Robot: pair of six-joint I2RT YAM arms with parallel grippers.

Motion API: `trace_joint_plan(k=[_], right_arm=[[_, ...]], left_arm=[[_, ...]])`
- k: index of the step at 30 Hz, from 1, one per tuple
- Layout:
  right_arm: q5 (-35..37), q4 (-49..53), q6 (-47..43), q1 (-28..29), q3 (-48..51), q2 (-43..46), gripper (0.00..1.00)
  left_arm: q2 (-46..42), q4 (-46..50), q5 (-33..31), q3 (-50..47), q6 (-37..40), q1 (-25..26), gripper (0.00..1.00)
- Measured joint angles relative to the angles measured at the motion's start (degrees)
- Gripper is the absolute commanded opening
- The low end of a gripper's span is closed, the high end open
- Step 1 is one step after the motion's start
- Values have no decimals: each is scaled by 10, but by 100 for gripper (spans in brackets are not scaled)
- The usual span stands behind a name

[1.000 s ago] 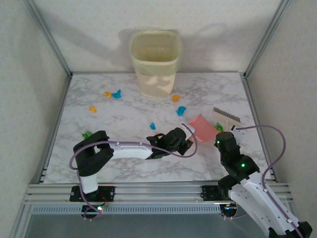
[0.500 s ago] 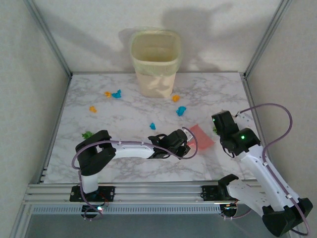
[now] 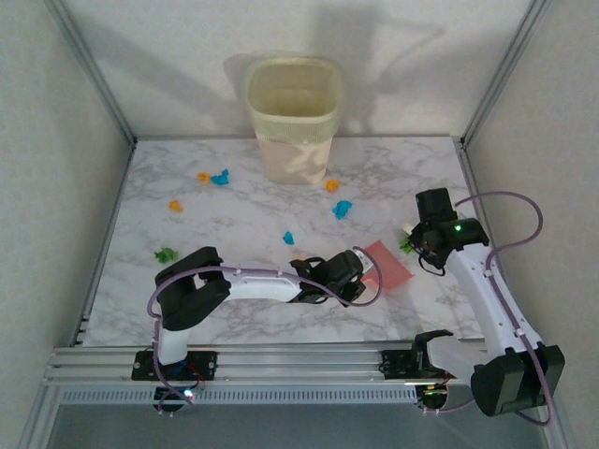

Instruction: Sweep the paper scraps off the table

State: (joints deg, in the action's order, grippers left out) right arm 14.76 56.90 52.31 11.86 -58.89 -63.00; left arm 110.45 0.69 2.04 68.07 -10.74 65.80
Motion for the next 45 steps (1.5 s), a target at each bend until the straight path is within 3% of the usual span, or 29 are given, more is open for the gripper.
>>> trace_joint_plan(k=[9, 22, 32, 38, 45], right_arm=[[-78, -5, 47, 14, 1, 10, 0], [-154, 50, 129, 95, 38, 202, 0], [-100, 113, 149, 96, -24, 234, 0], [-47, 74, 143, 96, -34, 248, 0], [34, 6, 80, 96, -34, 205, 0]], left_arm=[[3, -4, -9, 0, 0, 0, 0], [3, -41, -36, -24, 0, -6, 0], [-6, -89, -60, -62, 0, -7, 0], [-48, -103, -75, -100, 0, -8, 0], [-117, -139, -93, -158, 4, -8, 0]])
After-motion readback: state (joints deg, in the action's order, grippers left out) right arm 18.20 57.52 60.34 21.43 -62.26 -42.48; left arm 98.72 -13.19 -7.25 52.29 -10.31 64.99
